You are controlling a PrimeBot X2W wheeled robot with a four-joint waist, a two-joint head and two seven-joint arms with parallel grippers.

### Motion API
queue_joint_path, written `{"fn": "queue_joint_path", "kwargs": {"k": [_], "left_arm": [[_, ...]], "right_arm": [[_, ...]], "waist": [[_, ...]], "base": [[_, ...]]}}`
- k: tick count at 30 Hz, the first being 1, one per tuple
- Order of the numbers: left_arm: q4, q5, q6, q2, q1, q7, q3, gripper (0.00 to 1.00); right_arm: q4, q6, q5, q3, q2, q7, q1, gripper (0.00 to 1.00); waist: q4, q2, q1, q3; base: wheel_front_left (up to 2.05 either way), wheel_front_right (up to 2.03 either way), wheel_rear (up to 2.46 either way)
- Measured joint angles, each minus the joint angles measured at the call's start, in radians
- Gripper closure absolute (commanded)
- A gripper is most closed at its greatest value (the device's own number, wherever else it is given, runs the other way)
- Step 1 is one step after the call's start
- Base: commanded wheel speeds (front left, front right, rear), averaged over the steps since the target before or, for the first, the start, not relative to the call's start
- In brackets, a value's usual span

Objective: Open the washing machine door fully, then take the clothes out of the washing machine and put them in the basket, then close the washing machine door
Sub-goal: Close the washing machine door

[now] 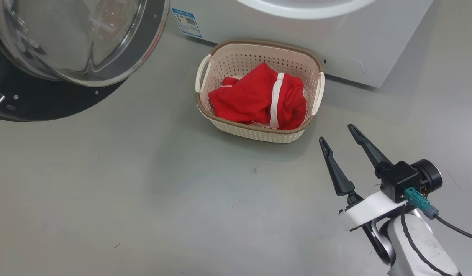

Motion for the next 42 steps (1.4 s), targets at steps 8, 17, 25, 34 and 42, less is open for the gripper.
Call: {"fn": "queue_joint_path", "kwargs": {"k": [8, 17, 25, 34, 42], "left_arm": [[0.282, -0.225, 0.069, 0.071, -0.183, 0.163, 0.233, 1.0], [0.486, -0.423, 0.134, 0.075, -0.35, 0.302, 0.383, 1.0], [0.603, -0.518, 0.144, 0.072, -0.432, 0.391, 0.447, 1.0], [0.695, -0.58, 0.152, 0.038, -0.474, 0.54, 0.44, 1.0], [0.741, -0.591, 0.152, 0.038, -0.508, 0.602, 0.441, 1.0]], "right_arm": [[-0.003, 0.0, -0.017, 0.027, -0.009, 0.009, -0.038, 0.0], [0.009, 0.0, -0.018, 0.028, -0.029, 0.008, -0.044, 0.0], [0.011, 0.0, -0.018, 0.031, -0.032, 0.008, -0.044, 0.0], [0.01, 0.0, -0.017, 0.03, -0.035, 0.008, -0.046, 0.0], [0.008, 0.0, -0.017, 0.031, -0.037, 0.008, -0.053, 0.0]], "waist": [[-0.047, 0.0, 0.0, 0.059], [-0.101, 0.0, 0.0, 0.077], [-0.12, 0.0, 0.0, 0.074], [-0.126, 0.0, 0.0, 0.074], [-0.13, 0.0, 0.0, 0.078]], "base": [[0.0, 0.0, 0.0], [0.0, 0.0, 0.0], [0.0, 0.0, 0.0], [0.0, 0.0, 0.0], [0.0, 0.0, 0.0]]}}
